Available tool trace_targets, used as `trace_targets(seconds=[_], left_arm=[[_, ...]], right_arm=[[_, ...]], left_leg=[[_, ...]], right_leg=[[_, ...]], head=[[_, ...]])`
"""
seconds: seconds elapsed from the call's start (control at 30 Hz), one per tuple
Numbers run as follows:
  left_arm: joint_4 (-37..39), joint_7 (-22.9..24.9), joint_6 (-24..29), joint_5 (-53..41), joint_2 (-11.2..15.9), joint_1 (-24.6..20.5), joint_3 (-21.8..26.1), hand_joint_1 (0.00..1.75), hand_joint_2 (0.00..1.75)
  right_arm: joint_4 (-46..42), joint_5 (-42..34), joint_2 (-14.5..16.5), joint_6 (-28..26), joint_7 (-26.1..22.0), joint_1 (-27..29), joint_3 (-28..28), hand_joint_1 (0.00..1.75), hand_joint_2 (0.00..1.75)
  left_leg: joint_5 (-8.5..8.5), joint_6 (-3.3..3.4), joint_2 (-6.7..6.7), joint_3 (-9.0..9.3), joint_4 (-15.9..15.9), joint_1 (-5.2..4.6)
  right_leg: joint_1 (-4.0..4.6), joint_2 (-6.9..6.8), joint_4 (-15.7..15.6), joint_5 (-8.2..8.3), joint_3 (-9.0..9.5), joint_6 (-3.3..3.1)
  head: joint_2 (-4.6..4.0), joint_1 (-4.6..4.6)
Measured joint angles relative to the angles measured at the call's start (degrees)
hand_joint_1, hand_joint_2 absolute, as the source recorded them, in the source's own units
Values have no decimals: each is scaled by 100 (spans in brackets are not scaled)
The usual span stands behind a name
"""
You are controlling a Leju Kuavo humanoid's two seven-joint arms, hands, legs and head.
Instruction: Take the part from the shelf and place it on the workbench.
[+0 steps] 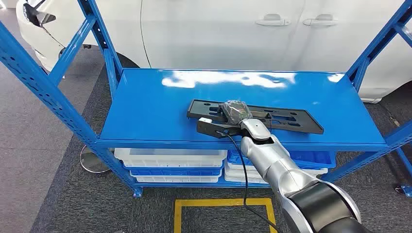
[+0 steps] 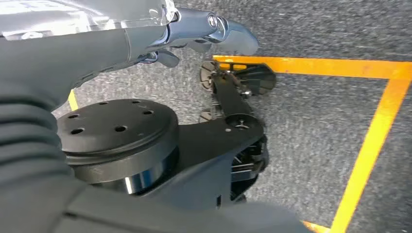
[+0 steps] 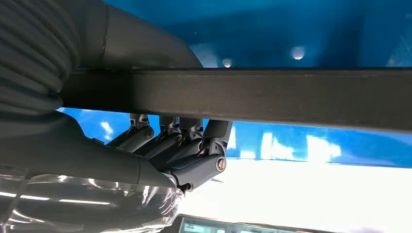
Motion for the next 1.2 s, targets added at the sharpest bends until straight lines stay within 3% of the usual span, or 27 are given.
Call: trace_targets(seconds=[0.37,0.6,0.83,1.2], left_arm=[[0,39,-14,85,0,-19,73,0,175],[0,43,35,38,0,-27,74,0,175],[0,50,86,28,0,-54,74,0,175],[0,91,141,-12,1,-84,48,0,175]], right_arm=[[-27,-8,0,-33,-56,3,-26,175,175],[-253,-221,2,-87,-350,15,-69,175,175],[-947,-809,30,113,-870,110,-128,175,175],[-2090,-1473,63,450,-1056,350,-13,175,175]], left_leg=[[0,0,0,0,0,0],[0,0,1,0,0,0],[0,0,1,0,0,0],[0,0,0,-1,0,0]], right_leg=[[0,0,0,0,0,0],[0,1,0,0,0,0],[1,2,0,0,0,0],[0,0,0,0,0,0]], head=[[0,0],[0,0],[1,0],[0,1]])
